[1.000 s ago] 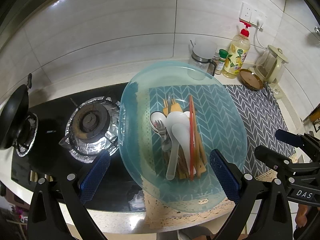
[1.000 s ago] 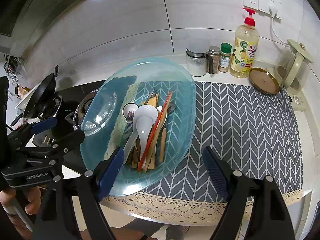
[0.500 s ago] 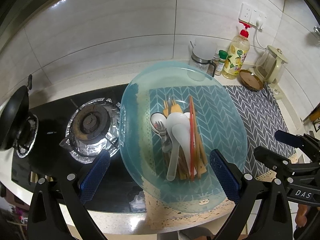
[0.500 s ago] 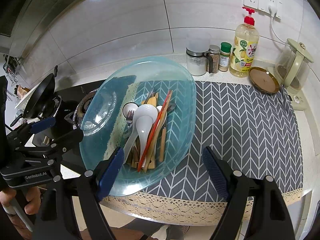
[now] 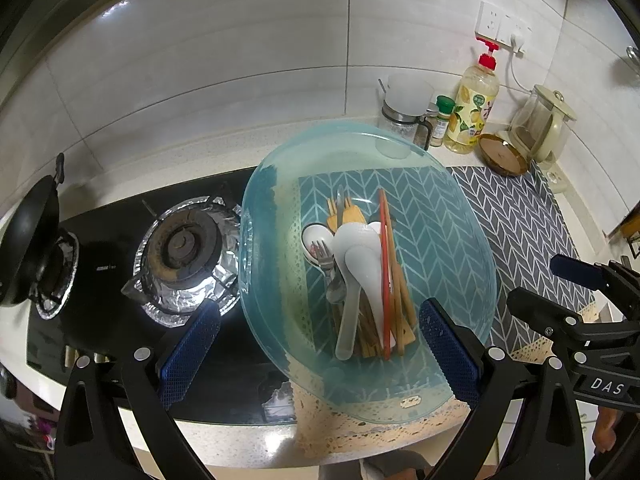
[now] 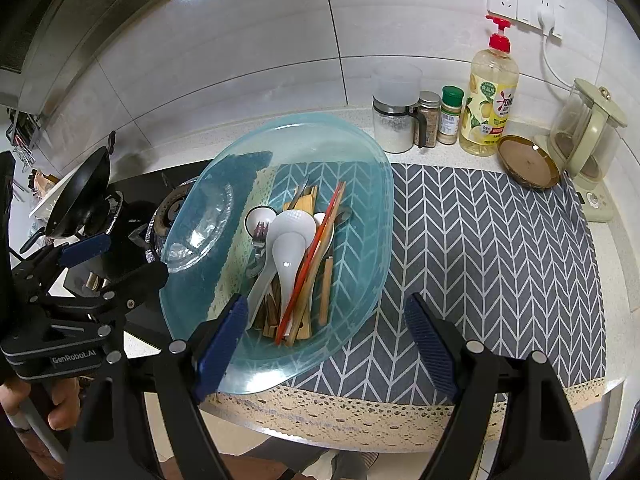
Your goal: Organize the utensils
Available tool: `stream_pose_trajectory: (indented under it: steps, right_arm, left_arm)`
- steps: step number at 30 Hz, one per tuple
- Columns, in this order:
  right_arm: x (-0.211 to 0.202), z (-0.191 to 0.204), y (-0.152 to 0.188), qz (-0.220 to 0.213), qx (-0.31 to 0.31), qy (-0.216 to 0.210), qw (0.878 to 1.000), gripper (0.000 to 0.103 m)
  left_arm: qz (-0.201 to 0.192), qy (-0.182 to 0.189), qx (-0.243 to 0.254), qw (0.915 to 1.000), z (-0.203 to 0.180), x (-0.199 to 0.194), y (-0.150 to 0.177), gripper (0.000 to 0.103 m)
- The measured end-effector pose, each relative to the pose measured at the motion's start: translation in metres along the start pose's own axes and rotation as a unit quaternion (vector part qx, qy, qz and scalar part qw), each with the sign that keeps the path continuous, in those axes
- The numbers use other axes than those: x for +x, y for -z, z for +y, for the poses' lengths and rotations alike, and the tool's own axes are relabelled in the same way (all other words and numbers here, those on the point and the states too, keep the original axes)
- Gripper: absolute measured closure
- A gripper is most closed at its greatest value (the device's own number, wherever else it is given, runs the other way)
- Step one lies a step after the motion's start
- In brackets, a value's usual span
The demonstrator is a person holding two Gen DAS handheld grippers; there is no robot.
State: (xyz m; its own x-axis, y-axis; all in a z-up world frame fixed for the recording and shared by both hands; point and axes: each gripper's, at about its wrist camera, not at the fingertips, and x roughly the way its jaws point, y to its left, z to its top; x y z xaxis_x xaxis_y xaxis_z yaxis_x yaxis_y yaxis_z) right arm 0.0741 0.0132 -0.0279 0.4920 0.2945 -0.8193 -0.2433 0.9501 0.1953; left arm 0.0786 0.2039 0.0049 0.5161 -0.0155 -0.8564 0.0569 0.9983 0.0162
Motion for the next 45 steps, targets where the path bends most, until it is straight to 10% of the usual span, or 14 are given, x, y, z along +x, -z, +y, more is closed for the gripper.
stream_pose_trajectory:
  steps: [45]
  right_arm:
    - [0.0002,-0.0009,-0.0017,0.0,-0.003,0.003,1.0,0.025]
  left_arm:
    - [0.004,0.006,0.018,0.9998,0.004,0.0038,-0.0042,0.004]
